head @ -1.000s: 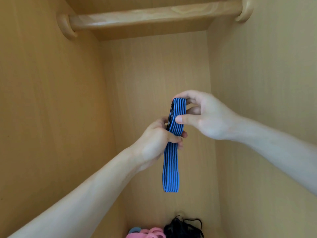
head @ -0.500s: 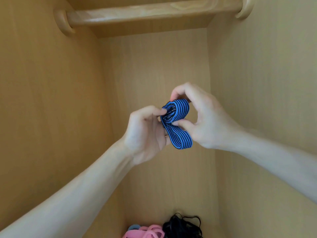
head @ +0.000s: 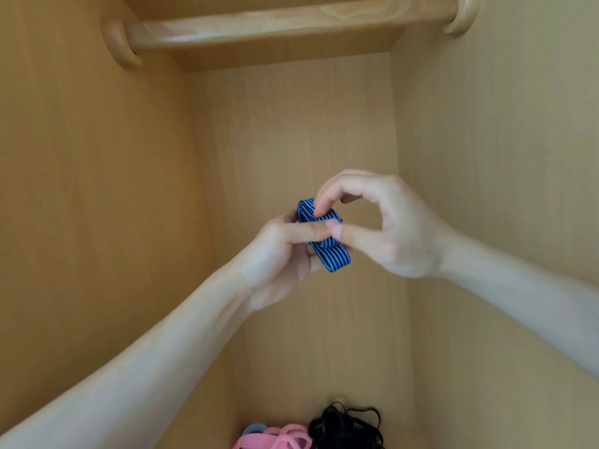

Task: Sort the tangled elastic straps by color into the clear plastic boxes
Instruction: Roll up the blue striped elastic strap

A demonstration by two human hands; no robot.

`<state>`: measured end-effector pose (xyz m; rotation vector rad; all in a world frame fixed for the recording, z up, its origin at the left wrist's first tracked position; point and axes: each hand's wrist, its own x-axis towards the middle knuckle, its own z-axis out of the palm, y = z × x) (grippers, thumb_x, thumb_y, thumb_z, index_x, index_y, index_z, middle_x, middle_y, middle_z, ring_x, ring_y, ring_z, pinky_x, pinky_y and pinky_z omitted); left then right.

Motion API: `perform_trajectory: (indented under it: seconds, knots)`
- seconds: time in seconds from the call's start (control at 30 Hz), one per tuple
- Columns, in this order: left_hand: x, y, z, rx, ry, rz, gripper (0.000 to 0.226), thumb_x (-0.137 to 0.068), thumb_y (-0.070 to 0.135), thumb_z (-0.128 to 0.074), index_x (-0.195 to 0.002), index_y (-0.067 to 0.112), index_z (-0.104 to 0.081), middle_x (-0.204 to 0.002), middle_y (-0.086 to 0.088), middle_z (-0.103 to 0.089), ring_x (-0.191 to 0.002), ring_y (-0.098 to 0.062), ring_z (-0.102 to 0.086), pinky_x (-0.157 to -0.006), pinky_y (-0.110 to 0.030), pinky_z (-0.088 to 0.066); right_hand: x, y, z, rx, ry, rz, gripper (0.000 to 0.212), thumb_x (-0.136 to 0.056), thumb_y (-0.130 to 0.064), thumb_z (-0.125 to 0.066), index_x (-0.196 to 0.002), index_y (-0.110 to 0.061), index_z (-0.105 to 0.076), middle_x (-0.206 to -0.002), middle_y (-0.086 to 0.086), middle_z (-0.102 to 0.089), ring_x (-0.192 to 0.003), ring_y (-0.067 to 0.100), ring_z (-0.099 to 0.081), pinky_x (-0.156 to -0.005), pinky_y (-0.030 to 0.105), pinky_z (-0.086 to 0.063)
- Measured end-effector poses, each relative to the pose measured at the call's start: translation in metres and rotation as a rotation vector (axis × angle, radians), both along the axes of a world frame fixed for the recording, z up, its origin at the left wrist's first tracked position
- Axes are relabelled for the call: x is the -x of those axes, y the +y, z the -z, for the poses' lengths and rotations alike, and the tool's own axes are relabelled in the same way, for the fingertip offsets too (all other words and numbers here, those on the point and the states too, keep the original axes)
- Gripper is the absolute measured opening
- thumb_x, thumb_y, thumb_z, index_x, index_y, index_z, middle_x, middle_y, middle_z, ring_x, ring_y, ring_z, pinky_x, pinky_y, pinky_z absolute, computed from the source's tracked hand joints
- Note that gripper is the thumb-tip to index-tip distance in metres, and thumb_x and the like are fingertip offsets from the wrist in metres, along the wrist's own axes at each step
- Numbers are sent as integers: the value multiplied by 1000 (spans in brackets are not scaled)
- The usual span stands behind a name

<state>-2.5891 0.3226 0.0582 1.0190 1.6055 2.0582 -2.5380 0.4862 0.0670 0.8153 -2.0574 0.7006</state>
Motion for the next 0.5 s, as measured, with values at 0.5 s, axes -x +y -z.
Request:
perform_trajectory:
  seconds: [0.5]
  knots:
    - [20, 5, 17, 116, 76, -29, 49, -88, -18, -57, -135, -4, -52, -124, -24, -65, -123, -45, -60, -107, -48, -49, 26, 17, -8, 204, -310, 235, 31, -88, -14, -76, -114, -22, -60, -113, -3, -63, -102, 19, -64, -102, 43, -49]
